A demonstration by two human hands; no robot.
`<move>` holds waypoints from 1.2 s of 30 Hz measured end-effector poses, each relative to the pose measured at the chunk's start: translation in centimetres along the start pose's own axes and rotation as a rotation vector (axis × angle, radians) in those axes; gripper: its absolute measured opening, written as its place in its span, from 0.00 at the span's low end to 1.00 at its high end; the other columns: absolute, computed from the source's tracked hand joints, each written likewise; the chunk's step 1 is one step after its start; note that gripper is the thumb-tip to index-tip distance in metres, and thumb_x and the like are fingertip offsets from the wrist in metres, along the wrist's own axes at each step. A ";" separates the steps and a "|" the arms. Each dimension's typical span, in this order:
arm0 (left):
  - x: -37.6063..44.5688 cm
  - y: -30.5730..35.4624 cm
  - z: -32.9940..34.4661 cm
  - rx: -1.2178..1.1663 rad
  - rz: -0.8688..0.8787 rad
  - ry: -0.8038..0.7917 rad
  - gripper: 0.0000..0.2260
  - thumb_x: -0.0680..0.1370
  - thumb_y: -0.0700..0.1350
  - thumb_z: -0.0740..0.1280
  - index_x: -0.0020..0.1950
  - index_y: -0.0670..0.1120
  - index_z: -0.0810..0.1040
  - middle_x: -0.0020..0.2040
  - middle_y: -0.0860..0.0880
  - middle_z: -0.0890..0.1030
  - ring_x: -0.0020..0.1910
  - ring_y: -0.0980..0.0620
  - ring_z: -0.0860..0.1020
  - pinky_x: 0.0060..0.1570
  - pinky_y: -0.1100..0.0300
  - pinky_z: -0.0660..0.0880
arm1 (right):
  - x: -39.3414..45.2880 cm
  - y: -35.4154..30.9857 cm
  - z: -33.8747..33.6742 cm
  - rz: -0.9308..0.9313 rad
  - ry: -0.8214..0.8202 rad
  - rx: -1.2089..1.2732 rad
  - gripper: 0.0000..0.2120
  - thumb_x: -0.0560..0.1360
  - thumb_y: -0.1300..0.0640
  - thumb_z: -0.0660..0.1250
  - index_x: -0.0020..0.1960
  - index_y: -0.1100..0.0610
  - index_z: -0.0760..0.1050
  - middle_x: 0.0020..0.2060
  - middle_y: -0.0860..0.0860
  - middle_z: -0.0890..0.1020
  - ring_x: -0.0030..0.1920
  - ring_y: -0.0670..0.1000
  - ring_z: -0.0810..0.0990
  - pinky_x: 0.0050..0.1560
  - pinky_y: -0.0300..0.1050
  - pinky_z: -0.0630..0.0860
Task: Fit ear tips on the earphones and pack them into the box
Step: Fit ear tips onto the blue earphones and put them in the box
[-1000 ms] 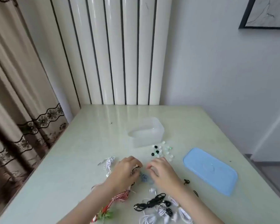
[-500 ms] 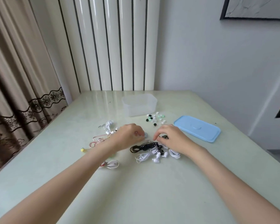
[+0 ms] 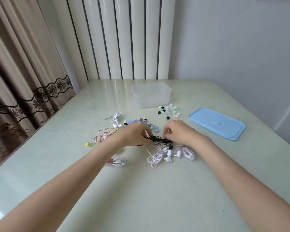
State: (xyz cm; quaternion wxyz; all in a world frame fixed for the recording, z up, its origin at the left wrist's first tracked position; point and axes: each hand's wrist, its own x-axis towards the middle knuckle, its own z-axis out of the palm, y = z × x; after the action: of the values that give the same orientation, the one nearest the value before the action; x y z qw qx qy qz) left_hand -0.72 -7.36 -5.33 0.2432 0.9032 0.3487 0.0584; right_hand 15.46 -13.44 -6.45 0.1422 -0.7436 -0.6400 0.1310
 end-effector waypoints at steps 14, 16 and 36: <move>1.3 -2.7 -0.5 -0.054 0.087 0.333 0.10 0.75 0.39 0.64 0.56 0.44 0.78 0.54 0.48 0.81 0.51 0.50 0.79 0.51 0.62 0.73 | 4.2 -2.3 2.5 -0.022 0.120 0.040 0.10 0.71 0.61 0.66 0.52 0.57 0.76 0.49 0.56 0.80 0.58 0.57 0.72 0.55 0.49 0.72; 1.9 -2.3 0.1 -0.070 0.186 0.378 0.16 0.73 0.36 0.65 0.60 0.43 0.73 0.57 0.47 0.78 0.55 0.50 0.77 0.53 0.63 0.71 | 4.5 -3.1 1.0 -0.025 0.207 0.086 0.08 0.70 0.60 0.65 0.48 0.58 0.79 0.46 0.57 0.82 0.53 0.58 0.76 0.52 0.49 0.74; 2.5 -4.2 -1.2 -1.293 -0.039 0.280 0.06 0.77 0.35 0.62 0.49 0.40 0.79 0.36 0.50 0.82 0.34 0.60 0.80 0.38 0.73 0.76 | 3.6 -1.9 -3.5 0.140 0.295 0.889 0.10 0.76 0.61 0.62 0.37 0.57 0.76 0.31 0.53 0.78 0.29 0.47 0.71 0.37 0.38 0.70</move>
State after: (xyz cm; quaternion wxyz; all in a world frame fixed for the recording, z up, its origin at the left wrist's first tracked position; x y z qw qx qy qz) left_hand -1.70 -2.51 -6.45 0.6898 0.5527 0.2881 0.3683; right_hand 15.59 -9.76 -2.58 0.5271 -0.6627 -0.4430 0.2945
